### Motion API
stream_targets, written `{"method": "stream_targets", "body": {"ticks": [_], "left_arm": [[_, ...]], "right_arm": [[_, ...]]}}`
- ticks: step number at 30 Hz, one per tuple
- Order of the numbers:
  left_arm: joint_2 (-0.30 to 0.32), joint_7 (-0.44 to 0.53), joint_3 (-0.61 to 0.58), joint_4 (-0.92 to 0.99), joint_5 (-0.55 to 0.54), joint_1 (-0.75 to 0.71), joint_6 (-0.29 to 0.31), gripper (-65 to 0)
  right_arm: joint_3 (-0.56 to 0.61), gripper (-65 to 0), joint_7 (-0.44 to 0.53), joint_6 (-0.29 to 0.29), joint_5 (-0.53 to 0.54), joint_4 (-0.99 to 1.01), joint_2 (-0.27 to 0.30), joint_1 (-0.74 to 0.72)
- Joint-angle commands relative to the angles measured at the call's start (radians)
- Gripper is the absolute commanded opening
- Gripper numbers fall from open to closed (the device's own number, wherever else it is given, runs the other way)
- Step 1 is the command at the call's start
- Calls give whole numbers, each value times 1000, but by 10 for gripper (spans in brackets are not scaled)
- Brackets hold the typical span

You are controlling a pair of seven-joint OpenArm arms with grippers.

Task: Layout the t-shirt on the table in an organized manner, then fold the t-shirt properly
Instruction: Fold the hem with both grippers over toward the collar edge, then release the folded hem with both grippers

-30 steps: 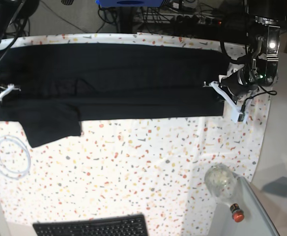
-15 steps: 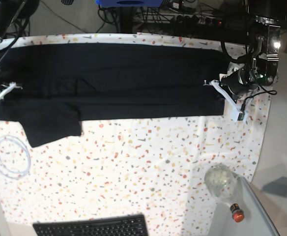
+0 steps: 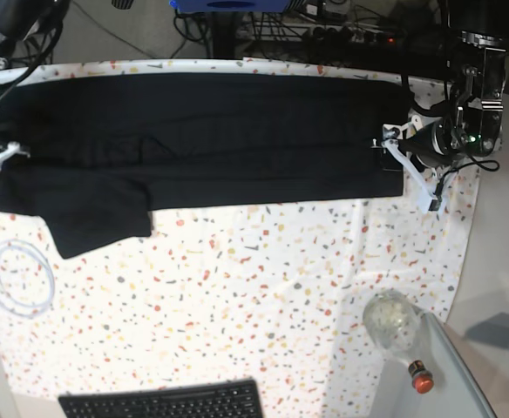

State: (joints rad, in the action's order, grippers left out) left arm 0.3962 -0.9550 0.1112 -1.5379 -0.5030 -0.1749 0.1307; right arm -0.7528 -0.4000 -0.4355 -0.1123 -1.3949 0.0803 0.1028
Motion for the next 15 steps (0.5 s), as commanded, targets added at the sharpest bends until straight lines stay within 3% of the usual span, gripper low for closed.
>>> {"method": "stream_targets", "body": {"ticks": [1,7,9,11,13,14,15], "left_arm": [[13,17,48,-37,-7,10,-1,-237],[-49,17,342,-174,-9,-15,1,-234],[-69,12,385,-221,-9,-33,34,-252],[-92,12,393,-250,-9,-67,100,-364],[-127,12,387,-255,-9,-94,148,-579],[-145,12,387,-253,-9,-105,152,-650],[-170,14,387,-250,-1,-113,154,-650]], "right_arm": [[-6,-489,31,4,12,-54,11,-21],[103,-497,25,4,12,-102,19,-82],[115,-540,23,4,9,-77,19,-110],[112,-650,-3,4,9,-60,17,-116],[117,-650,-47,4,9,-31,17,-117],[118,-650,-56,4,9,-7,17,-120],[118,-650,-53,4,9,29,17,-134]]}}
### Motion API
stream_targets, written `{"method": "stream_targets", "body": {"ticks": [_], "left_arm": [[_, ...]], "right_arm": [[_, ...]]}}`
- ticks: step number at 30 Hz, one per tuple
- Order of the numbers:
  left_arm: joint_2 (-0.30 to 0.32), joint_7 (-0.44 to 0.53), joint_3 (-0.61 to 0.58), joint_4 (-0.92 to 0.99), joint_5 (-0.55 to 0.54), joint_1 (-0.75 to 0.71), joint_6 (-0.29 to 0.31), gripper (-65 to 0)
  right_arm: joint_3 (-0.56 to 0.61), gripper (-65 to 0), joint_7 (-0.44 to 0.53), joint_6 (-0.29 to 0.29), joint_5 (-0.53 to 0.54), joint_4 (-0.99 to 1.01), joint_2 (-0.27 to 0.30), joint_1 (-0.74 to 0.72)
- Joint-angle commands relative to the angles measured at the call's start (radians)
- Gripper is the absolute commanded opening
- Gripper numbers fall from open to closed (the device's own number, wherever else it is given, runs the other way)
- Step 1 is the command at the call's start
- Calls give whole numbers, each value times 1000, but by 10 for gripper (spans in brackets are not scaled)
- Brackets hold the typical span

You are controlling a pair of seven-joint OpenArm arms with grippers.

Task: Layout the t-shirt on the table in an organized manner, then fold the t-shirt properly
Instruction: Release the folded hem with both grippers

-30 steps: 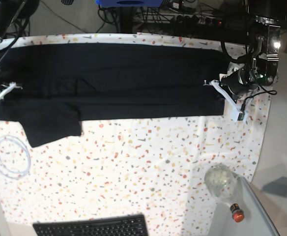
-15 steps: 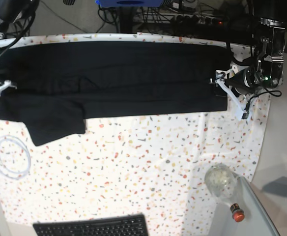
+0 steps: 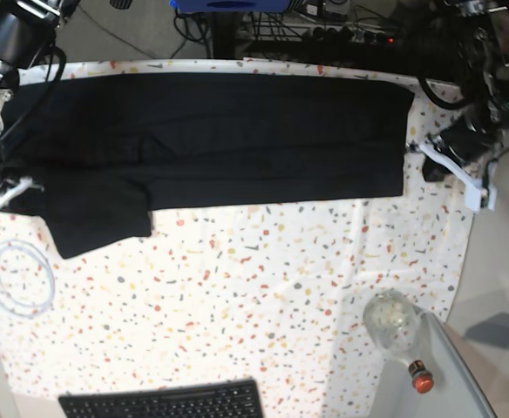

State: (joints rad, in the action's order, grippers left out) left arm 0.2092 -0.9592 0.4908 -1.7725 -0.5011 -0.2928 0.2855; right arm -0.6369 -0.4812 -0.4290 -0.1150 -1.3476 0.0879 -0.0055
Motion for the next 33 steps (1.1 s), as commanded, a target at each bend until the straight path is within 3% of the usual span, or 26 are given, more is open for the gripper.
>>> {"method": "stream_targets", "body": {"ticks": [1,4,10,14,18,22,26,30,33], "left_arm": [[-4,19,7,-8,-1,-4,-1,-650],[-29,21,3,26,-1,-12,-1,-650],[-23,22,-62,139,0,-7,-1,-650],[-12,24,-74,181,0,-4,-1,-650],[-11,24,-74,184,0,-4,-1,-650],[3,24,-74,181,0,-9,-1,-650],[12,24,-65,179,-6,-10,-1,-650],[40,24,-63,136,-8,-26,-1,-650],[39,24,-63,69,-8,-33,-1,-650]], "right_arm": [[-4,-650,28,-3,11,21,17,-46],[-1,-650,28,-3,11,148,65,-93],[2,-650,129,0,11,353,143,-170],[-1,-650,144,2,11,503,192,-219],[2,-650,276,3,11,632,220,-242],[2,-650,325,3,11,675,224,-262],[-5,-650,324,3,11,557,215,-239],[7,-650,321,0,11,353,140,-204],[96,-650,226,0,11,383,129,-276]]}}
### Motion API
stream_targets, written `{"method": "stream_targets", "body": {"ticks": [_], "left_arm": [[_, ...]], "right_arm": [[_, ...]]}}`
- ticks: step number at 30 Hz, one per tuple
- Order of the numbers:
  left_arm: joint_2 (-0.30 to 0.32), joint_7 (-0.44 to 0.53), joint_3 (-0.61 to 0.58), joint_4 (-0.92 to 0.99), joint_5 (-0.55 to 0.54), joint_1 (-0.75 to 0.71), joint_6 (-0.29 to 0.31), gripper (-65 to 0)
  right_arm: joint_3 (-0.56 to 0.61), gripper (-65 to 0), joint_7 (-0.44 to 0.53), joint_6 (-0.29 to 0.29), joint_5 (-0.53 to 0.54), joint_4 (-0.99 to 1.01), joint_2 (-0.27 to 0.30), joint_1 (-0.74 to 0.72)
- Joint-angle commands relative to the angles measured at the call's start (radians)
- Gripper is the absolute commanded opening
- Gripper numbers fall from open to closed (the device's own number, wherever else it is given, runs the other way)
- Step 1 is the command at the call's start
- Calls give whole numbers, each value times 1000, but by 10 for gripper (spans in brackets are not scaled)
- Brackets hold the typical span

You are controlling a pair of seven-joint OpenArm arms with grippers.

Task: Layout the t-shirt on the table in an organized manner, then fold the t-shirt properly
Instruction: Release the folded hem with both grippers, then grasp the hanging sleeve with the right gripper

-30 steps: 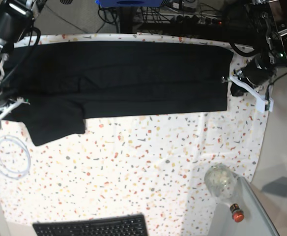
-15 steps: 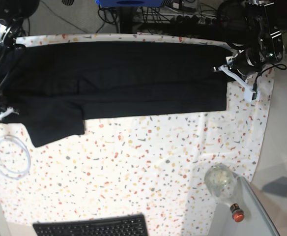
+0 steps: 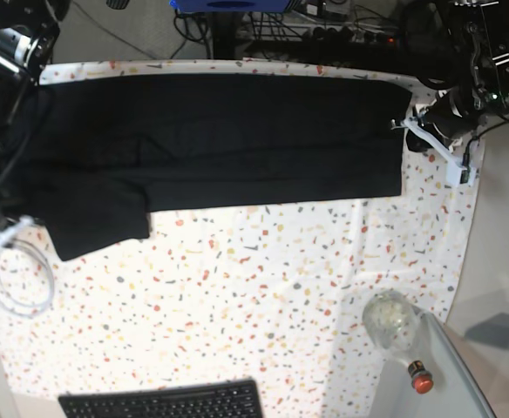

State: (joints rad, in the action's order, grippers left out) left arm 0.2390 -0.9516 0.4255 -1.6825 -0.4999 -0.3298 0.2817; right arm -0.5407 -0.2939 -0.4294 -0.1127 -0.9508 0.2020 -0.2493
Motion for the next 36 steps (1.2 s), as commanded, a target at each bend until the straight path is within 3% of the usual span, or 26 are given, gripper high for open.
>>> {"method": "stream_targets", "body": {"ticks": [1,5,13,17,22,25,27,28,29,36], "left_arm": [[7,16,2,-37,-9,4,3,-650],[6,16,2,-57,-9,8,3,-650],[12,16,2,-52,-3,2,3,-650],[12,16,2,-52,-3,2,3,-650],[12,16,2,-52,-3,2,3,-650],[12,16,2,-52,-3,2,3,-650],[12,16,2,-52,-3,2,3,-650],[12,16,2,-52,-3,2,3,-650],[12,16,2,-52,-3,2,3,-650],[12,16,2,-52,-3,2,3,-650]], "right_arm": [[26,-650,14,0,9,14,14,-55],[103,-446,11,-1,11,154,11,-138],[112,-434,11,-1,11,323,15,-213],[112,-434,25,-1,11,358,11,-213],[113,-434,163,2,11,476,23,-213],[113,-438,180,2,11,508,32,-213],[109,-510,180,2,11,507,29,-213],[109,-603,184,2,11,507,29,-213],[107,-650,187,2,12,504,29,-213],[106,-650,106,0,12,206,-2,-127]]}}
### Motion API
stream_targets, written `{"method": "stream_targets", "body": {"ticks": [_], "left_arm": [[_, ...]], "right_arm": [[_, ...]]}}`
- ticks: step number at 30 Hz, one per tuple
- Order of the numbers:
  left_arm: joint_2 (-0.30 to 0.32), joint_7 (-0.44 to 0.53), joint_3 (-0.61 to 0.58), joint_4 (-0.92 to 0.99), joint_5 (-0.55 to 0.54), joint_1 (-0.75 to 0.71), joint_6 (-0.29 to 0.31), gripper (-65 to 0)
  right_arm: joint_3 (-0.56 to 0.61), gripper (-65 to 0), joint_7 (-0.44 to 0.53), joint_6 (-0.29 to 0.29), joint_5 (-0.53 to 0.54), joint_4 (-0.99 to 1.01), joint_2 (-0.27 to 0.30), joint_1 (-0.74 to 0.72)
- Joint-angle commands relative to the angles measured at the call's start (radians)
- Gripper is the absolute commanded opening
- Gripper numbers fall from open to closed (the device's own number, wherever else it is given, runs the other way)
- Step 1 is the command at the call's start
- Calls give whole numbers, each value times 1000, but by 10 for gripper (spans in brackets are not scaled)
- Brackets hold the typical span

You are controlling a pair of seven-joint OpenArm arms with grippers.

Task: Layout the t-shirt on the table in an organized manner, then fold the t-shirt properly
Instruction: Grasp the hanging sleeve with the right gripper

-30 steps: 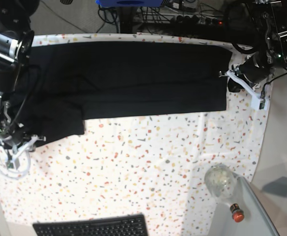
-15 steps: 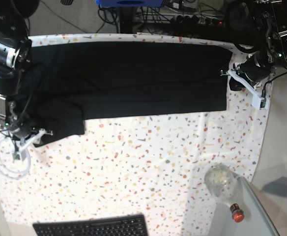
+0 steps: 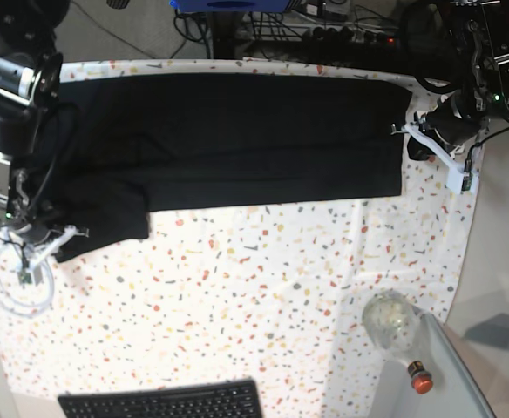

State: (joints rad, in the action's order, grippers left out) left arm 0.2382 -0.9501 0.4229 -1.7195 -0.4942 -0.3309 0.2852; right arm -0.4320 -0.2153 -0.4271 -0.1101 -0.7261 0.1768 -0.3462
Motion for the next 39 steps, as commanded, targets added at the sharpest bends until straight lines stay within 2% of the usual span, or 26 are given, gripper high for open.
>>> {"method": "stream_targets", "body": {"ticks": [1,5,8,14,17,20,24,25,27,28,29,32,36,39], "left_arm": [[13,15,4,-15,-8,3,-1,-650],[14,15,4,-15,-8,6,-1,-650],[14,15,4,-15,-8,11,-1,-650],[26,15,1,-15,-8,16,-1,-650],[30,15,3,-9,-8,17,-1,-650],[46,15,3,-7,-8,23,-1,-650],[49,15,3,-9,-8,23,-1,-650],[49,15,3,-9,-8,22,-1,-650],[49,15,3,-9,-8,14,-1,-650],[49,15,3,-9,-8,11,-1,-650],[49,15,3,-9,-8,9,-1,-650],[56,15,3,-9,-8,-3,-1,-650],[56,15,3,-9,-8,-9,-1,-650],[56,15,3,-9,-8,-7,-1,-650]], "right_arm": [[-3,-650,-16,-2,10,-97,8,0],[-3,-650,-215,-2,10,-415,-32,120],[-3,-650,-307,-3,10,-605,-67,209],[-3,-650,-402,-3,10,-903,-144,402],[0,-650,-405,-3,11,-944,-155,450],[-3,-650,-405,-3,11,-849,-147,353],[-1,-638,-405,-3,11,-513,-79,112],[-1,-536,-405,-3,11,-407,-66,51],[-1,-381,-388,-3,11,-244,-30,-40],[-1,-330,-352,-3,11,-172,-18,-77],[-1,-315,-303,-3,11,-114,-10,-93],[3,-338,-148,-3,10,38,20,-126],[3,-342,-97,1,8,194,45,-159],[3,-342,-3,1,8,260,53,-159]]}}
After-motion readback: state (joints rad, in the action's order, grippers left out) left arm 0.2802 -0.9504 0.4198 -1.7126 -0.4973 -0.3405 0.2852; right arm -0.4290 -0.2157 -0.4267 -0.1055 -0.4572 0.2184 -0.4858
